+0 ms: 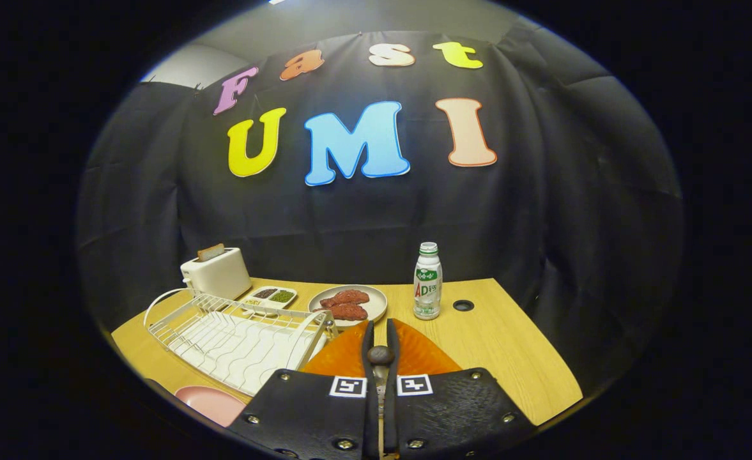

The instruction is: Take the plate from the dish rack, then take the spoon from the basket and place it into the plate.

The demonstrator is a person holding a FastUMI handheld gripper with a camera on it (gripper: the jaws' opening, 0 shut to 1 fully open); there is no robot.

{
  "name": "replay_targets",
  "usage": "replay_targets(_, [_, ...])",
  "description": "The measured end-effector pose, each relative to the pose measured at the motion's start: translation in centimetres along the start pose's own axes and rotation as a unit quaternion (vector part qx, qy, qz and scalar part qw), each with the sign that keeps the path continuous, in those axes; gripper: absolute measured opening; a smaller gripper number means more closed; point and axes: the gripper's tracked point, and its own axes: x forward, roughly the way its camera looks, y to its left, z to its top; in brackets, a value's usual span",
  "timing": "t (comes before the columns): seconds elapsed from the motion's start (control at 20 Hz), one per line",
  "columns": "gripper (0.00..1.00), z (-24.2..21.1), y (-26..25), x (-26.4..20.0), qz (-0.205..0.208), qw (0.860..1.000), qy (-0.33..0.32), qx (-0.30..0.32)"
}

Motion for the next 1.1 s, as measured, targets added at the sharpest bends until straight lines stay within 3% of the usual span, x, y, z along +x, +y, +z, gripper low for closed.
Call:
replay_targets(0.6, [0.03,7.1,3.6,-6.3,-0.007,0.999,-0.027,-0.020])
replay_targets(1.1, [0.03,6.1,9.1,-12.0,0.013,0.999,-0.006,-0.030])
